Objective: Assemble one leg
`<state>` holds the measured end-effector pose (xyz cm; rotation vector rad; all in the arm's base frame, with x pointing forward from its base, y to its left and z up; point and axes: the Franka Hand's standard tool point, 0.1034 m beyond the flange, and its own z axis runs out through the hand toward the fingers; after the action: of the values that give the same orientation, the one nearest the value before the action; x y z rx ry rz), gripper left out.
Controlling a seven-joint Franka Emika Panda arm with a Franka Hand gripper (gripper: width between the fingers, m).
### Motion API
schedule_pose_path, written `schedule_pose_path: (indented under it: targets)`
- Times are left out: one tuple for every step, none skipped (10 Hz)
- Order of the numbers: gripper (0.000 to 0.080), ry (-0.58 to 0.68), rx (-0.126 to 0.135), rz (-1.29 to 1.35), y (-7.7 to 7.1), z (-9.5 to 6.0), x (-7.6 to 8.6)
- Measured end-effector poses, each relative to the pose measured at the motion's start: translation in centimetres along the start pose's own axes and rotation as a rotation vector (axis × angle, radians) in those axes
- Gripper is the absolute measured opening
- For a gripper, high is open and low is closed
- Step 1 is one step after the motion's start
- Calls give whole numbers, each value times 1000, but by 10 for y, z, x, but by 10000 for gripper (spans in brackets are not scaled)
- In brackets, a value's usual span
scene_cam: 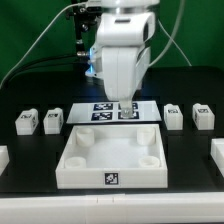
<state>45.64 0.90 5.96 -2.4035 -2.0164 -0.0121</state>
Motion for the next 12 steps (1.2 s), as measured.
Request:
schedule_pose_path:
  targets:
    - [649,4,-15,-153,-1,12,-8]
    - [649,9,-20,-216,-3,23,-14]
    - [649,10,-14,-163,-3,27,-14]
    - [649,11,-6,-161,-3,32,-16]
    - [649,12,-3,-151,-2,35,-20]
    - [649,9,7,-133,-5,41,-18]
    - [649,10,12,-132,-5,44,-19]
    - [564,10,11,-130,-5,44,-20]
    - [428,10,12,-130,-5,44,-20]
    - [428,10,13,-130,-5,44,-20]
    - [246,10,13,-130,-5,45,-20]
    - [109,10,13,-129,-5,45,-20]
